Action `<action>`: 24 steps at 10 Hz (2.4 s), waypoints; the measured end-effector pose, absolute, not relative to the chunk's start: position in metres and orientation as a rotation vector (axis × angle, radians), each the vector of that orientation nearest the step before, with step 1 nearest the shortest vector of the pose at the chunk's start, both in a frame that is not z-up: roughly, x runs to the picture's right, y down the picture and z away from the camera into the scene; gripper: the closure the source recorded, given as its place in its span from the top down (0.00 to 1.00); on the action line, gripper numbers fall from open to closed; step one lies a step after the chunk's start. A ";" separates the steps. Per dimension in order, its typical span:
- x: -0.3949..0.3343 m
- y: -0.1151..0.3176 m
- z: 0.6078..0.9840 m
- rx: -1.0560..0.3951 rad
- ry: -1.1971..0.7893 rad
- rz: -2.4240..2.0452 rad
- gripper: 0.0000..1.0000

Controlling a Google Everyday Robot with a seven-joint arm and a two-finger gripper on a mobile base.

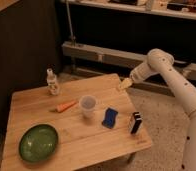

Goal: Place the white sponge in the ceramic cup

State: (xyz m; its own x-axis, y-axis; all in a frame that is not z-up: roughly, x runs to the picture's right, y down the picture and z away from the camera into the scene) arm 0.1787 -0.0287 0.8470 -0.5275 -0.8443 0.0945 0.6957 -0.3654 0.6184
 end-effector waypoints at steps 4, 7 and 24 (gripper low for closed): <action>0.179 -0.029 0.847 0.294 -0.757 -2.002 0.80; 0.179 -0.029 0.847 0.294 -0.757 -2.002 0.80; 0.213 -0.017 0.742 -0.085 -0.551 -1.951 0.80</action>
State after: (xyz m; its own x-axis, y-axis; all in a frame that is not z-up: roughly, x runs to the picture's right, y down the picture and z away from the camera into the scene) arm 0.2133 -0.0172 0.7419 -0.4399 -0.8458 0.3018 0.8788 -0.3361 0.3388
